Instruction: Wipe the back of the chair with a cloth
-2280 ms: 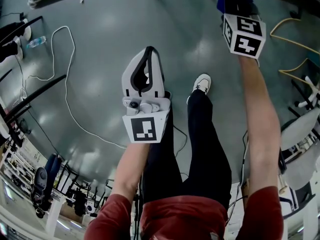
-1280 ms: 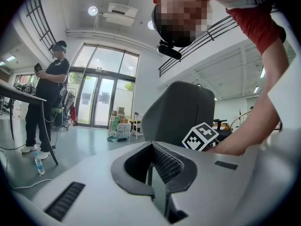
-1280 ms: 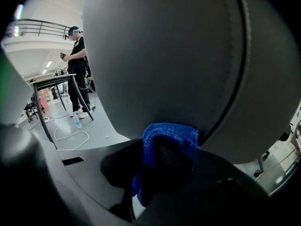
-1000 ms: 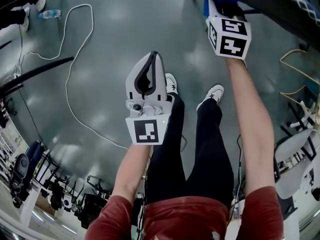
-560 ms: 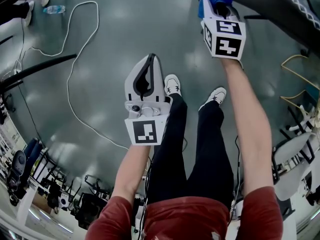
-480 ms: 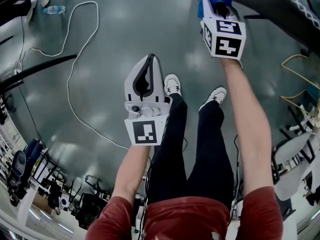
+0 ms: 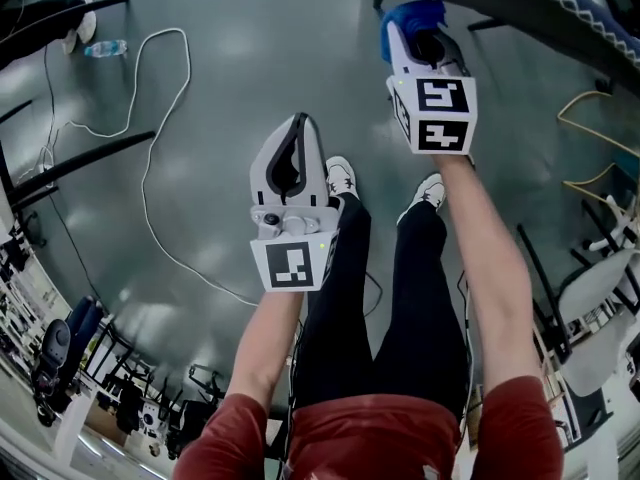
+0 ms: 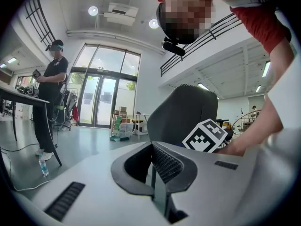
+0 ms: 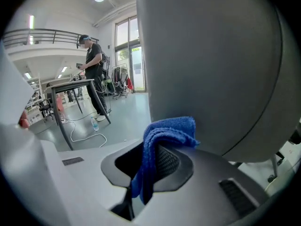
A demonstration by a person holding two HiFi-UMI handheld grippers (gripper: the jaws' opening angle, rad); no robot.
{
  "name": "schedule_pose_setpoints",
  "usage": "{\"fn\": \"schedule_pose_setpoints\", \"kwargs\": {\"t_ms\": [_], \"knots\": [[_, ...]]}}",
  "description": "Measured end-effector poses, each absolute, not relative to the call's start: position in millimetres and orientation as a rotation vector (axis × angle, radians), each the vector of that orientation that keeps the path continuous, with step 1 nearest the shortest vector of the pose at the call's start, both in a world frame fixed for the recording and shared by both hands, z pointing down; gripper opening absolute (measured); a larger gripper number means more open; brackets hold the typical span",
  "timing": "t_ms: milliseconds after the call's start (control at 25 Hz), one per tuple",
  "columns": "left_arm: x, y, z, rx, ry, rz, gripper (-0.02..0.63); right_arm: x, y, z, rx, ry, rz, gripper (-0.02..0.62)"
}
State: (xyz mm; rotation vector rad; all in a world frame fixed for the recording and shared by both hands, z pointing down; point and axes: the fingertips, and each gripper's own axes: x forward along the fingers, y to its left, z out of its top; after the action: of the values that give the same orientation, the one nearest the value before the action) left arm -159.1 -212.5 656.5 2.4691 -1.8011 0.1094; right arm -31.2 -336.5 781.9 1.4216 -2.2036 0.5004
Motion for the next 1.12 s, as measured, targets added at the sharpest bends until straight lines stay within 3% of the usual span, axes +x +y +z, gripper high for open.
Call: {"fn": "schedule_pose_setpoints", "kwargs": {"t_ms": [680,1120], "knots": [[10,-229,621,2.592,-1.604,0.051,0.014,170,-256,718,1.767,-2.124,0.516,0.061],[79,-233,612,2.620,-1.568,0.090,0.014,242,-249,702,1.807,-2.100,0.484,0.061]]}}
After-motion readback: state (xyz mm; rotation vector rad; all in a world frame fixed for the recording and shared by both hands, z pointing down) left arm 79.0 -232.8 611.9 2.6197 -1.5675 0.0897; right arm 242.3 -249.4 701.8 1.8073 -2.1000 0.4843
